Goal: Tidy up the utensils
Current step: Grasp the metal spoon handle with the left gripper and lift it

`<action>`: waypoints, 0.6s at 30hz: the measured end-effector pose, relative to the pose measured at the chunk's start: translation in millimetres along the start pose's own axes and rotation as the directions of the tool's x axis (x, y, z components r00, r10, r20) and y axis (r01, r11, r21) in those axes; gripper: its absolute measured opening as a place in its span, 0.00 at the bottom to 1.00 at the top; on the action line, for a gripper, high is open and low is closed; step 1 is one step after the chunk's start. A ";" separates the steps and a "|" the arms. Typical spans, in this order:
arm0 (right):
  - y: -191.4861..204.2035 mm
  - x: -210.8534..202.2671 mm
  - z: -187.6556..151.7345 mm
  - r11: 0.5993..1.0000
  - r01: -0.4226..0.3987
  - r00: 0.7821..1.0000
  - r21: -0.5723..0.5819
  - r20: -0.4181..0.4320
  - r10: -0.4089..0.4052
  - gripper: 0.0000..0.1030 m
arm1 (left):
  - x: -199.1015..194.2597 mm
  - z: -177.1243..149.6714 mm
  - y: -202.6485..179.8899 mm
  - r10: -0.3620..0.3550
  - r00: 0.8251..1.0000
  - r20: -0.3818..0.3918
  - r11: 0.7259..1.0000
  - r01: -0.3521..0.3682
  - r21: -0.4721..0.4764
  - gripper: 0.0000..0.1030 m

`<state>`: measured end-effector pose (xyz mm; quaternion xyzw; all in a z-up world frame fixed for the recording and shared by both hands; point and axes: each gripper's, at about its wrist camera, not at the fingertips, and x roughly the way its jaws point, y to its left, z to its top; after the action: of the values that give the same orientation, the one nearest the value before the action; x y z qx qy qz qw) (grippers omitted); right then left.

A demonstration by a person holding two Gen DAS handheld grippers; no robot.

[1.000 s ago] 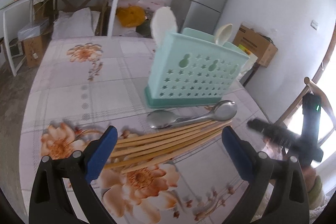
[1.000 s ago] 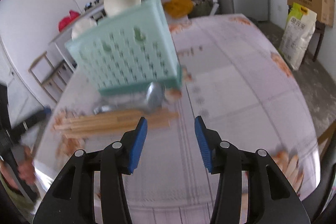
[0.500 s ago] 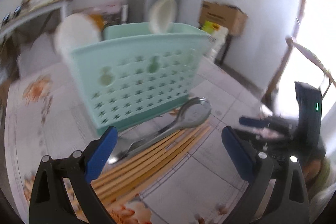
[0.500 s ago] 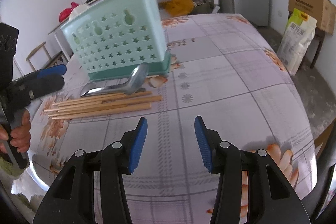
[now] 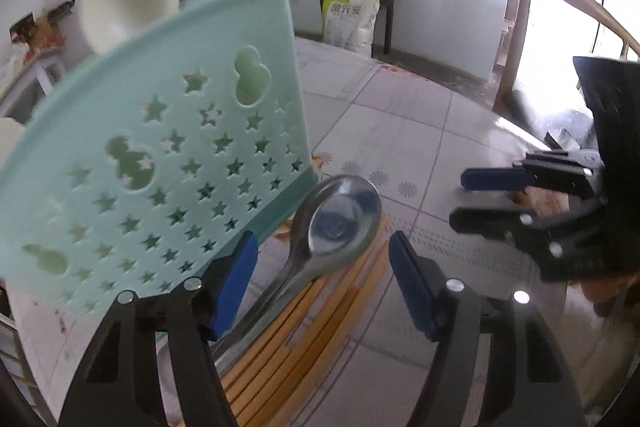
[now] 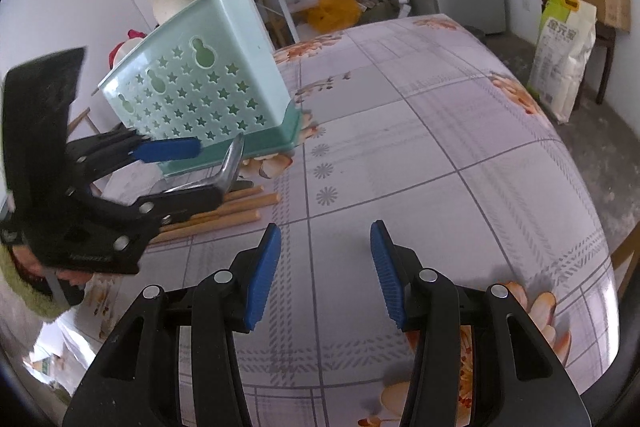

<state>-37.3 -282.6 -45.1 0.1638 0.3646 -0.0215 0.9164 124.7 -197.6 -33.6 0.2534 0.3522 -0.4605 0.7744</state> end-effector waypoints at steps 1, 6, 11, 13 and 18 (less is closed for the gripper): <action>-0.3 -0.1 -0.1 1.000 -0.002 1.000 -0.001 0.002 0.002 0.44 | 3.1 2.6 2.3 -0.013 1.000 -0.004 1.000 0.013 -0.010 0.64; -2.7 0.4 -0.5 1.000 -0.015 1.000 0.009 0.007 0.015 0.44 | 18.8 9.4 11.5 -0.060 0.998 -0.035 0.997 0.059 -0.046 0.64; -3.1 -0.7 -0.6 1.000 -0.019 1.000 0.006 0.010 0.019 0.44 | 30.7 12.7 10.6 -0.084 0.994 -0.069 0.995 0.080 -0.053 0.57; -3.0 -0.9 -0.6 1.000 -0.021 1.000 0.007 0.011 0.021 0.44 | 33.1 12.9 11.1 -0.090 0.993 -0.072 0.995 0.086 -0.059 0.53; -2.3 -1.2 -0.7 1.000 -0.020 1.000 0.007 0.013 0.020 0.44 | 31.6 9.9 19.8 -0.102 0.992 -0.068 0.992 0.097 -0.077 0.44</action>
<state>-39.0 -284.7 -45.4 0.1705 0.3568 -0.0149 0.9184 155.8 -212.8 -50.7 0.2233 0.4088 -0.4759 0.7460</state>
